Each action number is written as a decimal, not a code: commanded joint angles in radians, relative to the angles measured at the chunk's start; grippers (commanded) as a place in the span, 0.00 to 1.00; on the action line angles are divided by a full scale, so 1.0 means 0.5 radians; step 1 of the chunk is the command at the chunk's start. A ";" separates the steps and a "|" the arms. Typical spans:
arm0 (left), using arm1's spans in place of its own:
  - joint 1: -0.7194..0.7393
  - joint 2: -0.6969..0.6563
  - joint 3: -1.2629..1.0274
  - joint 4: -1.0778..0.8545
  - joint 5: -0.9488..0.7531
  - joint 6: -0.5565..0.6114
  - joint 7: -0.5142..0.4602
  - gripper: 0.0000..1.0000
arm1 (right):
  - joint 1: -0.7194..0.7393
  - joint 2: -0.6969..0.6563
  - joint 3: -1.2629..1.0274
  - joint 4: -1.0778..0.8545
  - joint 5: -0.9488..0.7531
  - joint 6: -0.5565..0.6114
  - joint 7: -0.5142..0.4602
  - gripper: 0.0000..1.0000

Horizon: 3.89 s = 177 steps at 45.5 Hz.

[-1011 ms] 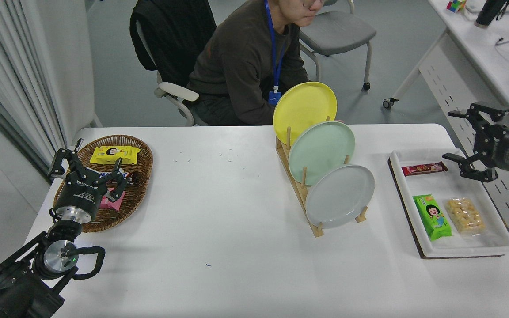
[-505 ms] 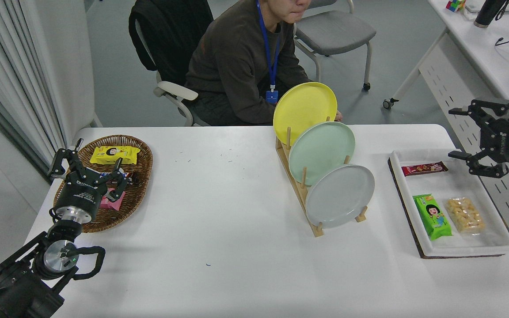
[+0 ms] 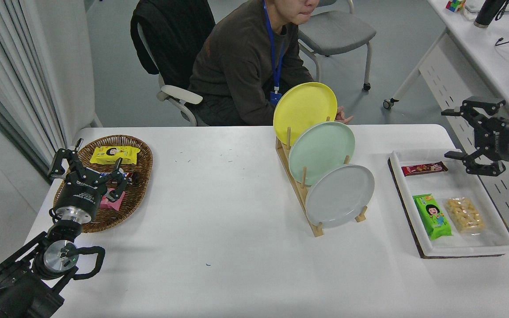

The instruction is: Place the plate on the table

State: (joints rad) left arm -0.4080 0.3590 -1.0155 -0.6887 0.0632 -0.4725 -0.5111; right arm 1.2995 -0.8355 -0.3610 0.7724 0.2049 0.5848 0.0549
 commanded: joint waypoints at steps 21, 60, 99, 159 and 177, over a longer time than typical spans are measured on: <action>0.000 0.000 0.000 0.000 -0.001 0.000 0.001 0.98 | 0.227 0.011 -0.521 0.594 0.611 -0.630 -0.125 1.00; 0.000 0.000 0.000 0.000 -0.001 0.000 -0.003 0.98 | 0.012 0.063 0.304 0.633 0.682 -0.808 -0.929 1.00; 0.000 0.000 0.000 0.000 -0.001 0.000 0.001 0.98 | -0.031 0.428 0.385 0.413 0.308 -0.829 -0.926 1.00; 0.000 0.000 0.000 0.000 -0.001 0.000 0.001 0.98 | -0.513 0.613 1.185 0.367 0.050 -0.937 -0.914 1.00; 0.000 0.000 0.000 0.000 -0.001 0.000 -0.003 0.98 | -0.586 0.570 1.293 0.360 0.063 -1.007 -0.911 0.94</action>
State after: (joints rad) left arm -0.4080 0.3590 -1.0155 -0.6888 0.0629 -0.4725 -0.5111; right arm 1.0361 -0.5422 0.2363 0.9536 0.2459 0.1065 -0.4012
